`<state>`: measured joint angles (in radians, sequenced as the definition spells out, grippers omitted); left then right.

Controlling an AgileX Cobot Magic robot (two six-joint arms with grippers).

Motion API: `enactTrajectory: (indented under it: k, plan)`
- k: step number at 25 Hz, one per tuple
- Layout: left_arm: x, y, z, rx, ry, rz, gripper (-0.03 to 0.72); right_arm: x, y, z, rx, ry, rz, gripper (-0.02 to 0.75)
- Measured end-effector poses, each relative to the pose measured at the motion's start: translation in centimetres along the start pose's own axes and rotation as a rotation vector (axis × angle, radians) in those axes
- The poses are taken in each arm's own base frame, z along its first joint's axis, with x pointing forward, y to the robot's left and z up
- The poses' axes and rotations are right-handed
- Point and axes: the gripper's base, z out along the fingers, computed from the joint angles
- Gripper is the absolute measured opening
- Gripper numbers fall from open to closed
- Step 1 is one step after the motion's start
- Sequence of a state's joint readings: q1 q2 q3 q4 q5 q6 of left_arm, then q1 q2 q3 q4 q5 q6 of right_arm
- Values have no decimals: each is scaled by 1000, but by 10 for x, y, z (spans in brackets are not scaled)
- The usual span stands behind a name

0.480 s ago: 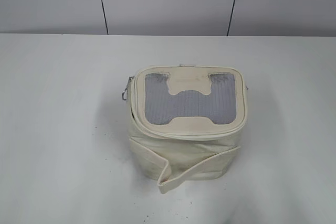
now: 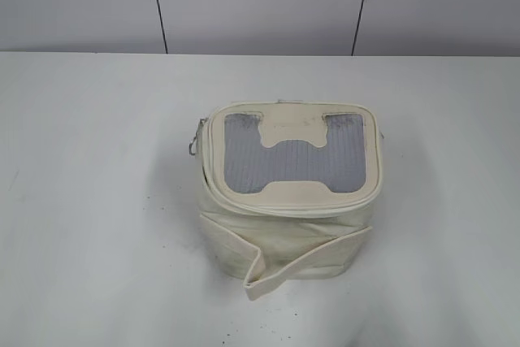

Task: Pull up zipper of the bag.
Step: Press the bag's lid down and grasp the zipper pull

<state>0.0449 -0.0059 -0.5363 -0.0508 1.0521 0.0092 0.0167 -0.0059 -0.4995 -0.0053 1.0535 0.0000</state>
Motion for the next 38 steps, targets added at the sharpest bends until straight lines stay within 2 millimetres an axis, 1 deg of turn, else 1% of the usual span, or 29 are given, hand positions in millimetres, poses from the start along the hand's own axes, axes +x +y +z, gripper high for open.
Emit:
enactTrajectory:
  k: [32, 38]
  plan:
    - [0, 0, 0, 0, 0, 0, 308, 0, 0, 0, 0, 0, 0, 586]
    - [0, -5, 0, 54, 0, -31, 308, 0, 0, 0, -5, -1, 3, 586]
